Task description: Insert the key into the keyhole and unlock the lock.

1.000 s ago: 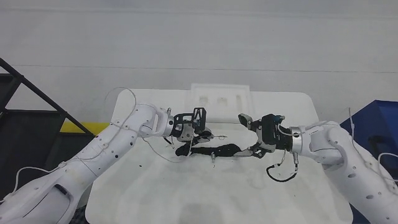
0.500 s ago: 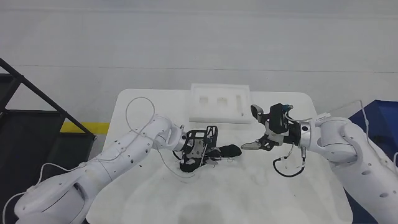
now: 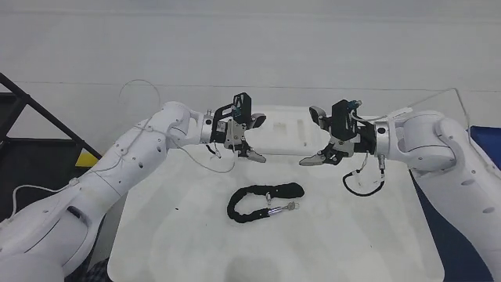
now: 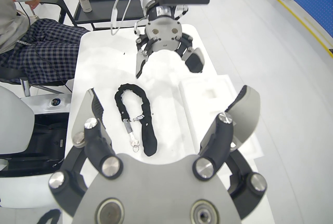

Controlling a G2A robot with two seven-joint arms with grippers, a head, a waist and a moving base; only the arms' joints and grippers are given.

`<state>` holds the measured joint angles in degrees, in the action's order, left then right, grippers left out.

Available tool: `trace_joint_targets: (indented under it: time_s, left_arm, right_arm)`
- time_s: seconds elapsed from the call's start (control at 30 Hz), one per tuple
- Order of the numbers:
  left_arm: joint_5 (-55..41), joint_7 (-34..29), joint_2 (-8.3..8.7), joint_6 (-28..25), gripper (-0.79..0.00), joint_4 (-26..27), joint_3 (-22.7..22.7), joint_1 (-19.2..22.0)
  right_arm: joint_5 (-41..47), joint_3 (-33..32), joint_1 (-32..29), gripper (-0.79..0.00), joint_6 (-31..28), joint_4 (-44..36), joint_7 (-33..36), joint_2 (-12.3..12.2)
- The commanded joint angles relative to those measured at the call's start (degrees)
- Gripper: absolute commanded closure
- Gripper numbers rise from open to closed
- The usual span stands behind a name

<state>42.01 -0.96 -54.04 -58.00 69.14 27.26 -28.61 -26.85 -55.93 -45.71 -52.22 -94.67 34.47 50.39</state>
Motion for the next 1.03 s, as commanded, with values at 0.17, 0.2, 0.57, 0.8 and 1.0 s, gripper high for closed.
trace_joint_targets:
  time_s: [0.17, 0.2, 0.57, 0.8, 1.0]
  left_arm:
    - [-7.0, -4.9, 2.67, 0.0, -0.785, 1.6, 2.4, 3.3]
    - [-8.4, -5.5, 2.84, 0.0, -0.785, 1.8, 2.4, 3.6]
    - [-12.5, -8.6, 4.12, 0.0, -0.785, 4.4, 3.7, 5.1]
    - [-12.5, -8.6, 4.14, 0.0, -0.785, 4.5, 3.7, 5.1]
    - [-12.5, -8.6, 4.13, 0.0, -0.785, 4.5, 3.7, 5.1]
  right_arm:
    - [3.9, 5.3, 10.0, -0.785, 3.6, 6.8, 3.3, 2.4]
    - [4.7, 6.1, 10.8, -0.785, 3.9, 7.7, 3.7, 2.7]
    - [6.4, 9.2, 15.4, -0.785, 4.7, 12.5, 4.2, 4.6]
    - [6.4, 9.2, 15.3, -0.785, 4.7, 12.4, 4.2, 4.5]
    - [6.4, 9.2, 15.3, -0.785, 4.7, 12.4, 4.2, 4.5]
